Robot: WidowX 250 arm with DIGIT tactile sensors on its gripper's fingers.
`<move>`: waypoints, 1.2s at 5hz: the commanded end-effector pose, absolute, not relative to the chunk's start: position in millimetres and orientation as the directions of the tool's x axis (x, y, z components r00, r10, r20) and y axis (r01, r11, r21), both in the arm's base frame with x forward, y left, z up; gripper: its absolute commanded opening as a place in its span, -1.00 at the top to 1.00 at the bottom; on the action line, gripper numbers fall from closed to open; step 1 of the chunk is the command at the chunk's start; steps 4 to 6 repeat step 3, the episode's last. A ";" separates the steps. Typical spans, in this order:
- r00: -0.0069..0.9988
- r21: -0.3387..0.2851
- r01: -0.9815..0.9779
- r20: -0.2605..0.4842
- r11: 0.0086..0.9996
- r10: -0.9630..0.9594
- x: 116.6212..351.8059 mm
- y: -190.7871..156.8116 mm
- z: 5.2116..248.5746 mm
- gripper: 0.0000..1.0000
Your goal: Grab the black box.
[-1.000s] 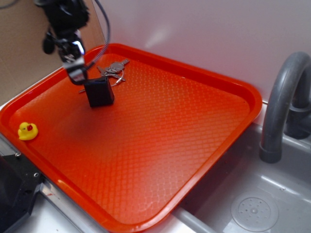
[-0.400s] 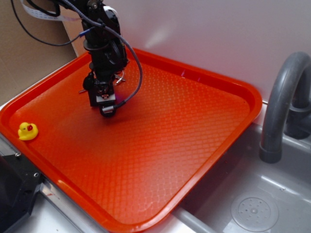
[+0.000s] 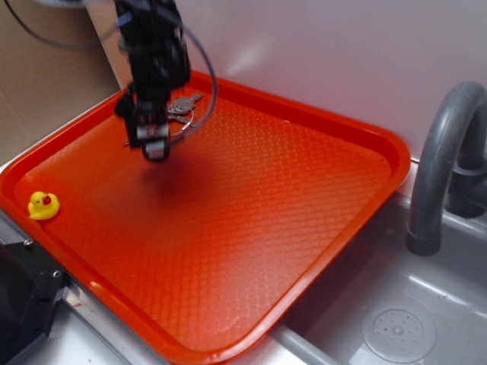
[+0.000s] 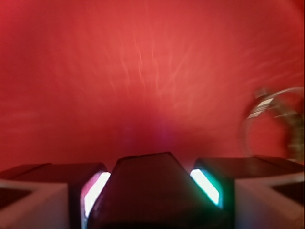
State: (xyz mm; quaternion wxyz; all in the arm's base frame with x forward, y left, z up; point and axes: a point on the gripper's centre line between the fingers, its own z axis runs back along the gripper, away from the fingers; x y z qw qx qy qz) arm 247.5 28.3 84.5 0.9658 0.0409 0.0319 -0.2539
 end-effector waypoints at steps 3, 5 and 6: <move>0.968 0.076 -0.225 0.133 0.971 0.214 221.4 -15.6 305.3 1.00; 0.968 0.076 -0.225 0.133 0.971 0.214 221.4 -15.6 305.3 1.00; 0.968 0.076 -0.225 0.133 0.971 0.214 221.4 -15.6 305.3 1.00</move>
